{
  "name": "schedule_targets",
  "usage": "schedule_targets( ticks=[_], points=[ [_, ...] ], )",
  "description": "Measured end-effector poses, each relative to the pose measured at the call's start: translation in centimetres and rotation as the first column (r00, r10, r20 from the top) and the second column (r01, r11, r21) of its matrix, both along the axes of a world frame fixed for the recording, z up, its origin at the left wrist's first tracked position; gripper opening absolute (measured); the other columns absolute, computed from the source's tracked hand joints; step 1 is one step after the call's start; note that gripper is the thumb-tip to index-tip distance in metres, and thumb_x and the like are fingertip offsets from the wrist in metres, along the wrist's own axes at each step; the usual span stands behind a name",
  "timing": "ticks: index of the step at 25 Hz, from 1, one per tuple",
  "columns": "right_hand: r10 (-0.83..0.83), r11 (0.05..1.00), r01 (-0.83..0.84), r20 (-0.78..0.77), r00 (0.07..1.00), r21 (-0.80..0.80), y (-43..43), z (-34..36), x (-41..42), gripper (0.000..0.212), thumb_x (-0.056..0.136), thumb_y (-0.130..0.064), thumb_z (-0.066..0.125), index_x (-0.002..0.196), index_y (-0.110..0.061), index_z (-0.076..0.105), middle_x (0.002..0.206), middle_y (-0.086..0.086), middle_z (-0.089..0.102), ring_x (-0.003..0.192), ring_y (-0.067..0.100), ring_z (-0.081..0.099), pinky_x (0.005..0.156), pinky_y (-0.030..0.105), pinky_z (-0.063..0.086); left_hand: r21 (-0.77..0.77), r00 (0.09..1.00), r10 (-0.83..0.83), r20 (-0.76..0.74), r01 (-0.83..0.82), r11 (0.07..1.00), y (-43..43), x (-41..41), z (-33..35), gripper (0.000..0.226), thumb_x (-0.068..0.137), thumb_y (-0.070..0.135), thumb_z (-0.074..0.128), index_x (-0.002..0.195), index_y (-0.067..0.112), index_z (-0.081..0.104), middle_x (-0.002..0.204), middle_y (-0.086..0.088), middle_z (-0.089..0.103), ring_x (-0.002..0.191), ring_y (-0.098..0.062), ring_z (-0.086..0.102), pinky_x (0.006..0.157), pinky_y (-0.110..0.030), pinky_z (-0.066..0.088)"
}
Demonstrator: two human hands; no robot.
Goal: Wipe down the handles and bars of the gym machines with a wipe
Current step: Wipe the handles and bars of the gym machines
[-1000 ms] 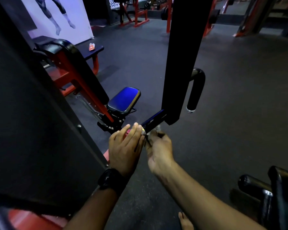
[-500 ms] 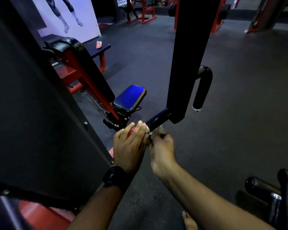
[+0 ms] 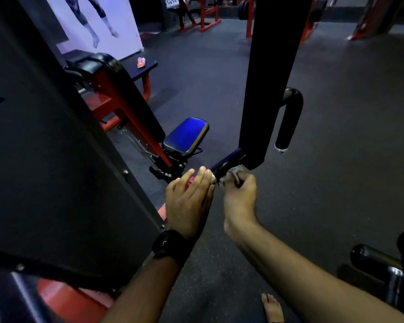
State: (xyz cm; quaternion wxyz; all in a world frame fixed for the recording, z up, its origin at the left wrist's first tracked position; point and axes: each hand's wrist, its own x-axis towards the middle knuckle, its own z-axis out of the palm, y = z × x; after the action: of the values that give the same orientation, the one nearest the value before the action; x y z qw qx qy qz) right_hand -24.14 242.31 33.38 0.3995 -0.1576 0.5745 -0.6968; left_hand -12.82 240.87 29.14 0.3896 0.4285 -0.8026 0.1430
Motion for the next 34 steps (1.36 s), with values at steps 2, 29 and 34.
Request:
schedule_targets(
  ticks=[2, 29, 34],
  points=[
    [-0.106, 0.989, 0.069, -0.306, 0.946, -0.128, 0.1, -0.1, 0.0, 0.011, 0.093, -0.009, 0.060, 0.103, -0.014, 0.058, 0.104, 0.003, 0.058, 0.085, -0.001, 0.060, 0.069, 0.013, 0.049, 0.021, 1.000, -0.001, 0.026, 0.000, 1.000, -0.3, 0.1, 0.0, 0.034, 0.096, 0.031, 0.053, 0.129, 0.022, 0.050, 0.129, -0.001, 0.064, 0.120, -0.025, 0.057, 0.089, -0.042, 0.046],
    [-0.110, 0.975, 0.197, -0.551, 0.827, 0.102, 2.1, 1.9, -26.1, 0.017, 0.082, -0.030, 0.064, 0.078, -0.016, 0.074, 0.067, -0.010, 0.066, 0.069, 0.007, 0.060, 0.067, 0.024, 0.048, 0.042, 0.907, -0.422, 0.022, 0.420, 0.906, -2.1, -23.1, 3.3, 0.037, 0.089, 0.029, 0.051, 0.115, 0.010, 0.071, 0.114, -0.004, 0.071, 0.110, -0.027, 0.063, 0.087, -0.039, 0.051],
    [-0.084, 0.974, 0.189, -0.570, 0.817, 0.127, -1.4, 1.1, -33.9, 0.019, 0.082, -0.018, 0.058, 0.088, -0.018, 0.076, 0.081, -0.011, 0.068, 0.076, 0.007, 0.060, 0.073, 0.025, 0.048, 0.112, 0.942, -0.336, -0.019, 0.336, 0.935, -5.8, -31.8, 3.0, 0.039, 0.087, 0.032, 0.048, 0.109, 0.011, 0.073, 0.108, -0.004, 0.073, 0.102, -0.028, 0.066, 0.080, -0.040, 0.053]
  ],
)
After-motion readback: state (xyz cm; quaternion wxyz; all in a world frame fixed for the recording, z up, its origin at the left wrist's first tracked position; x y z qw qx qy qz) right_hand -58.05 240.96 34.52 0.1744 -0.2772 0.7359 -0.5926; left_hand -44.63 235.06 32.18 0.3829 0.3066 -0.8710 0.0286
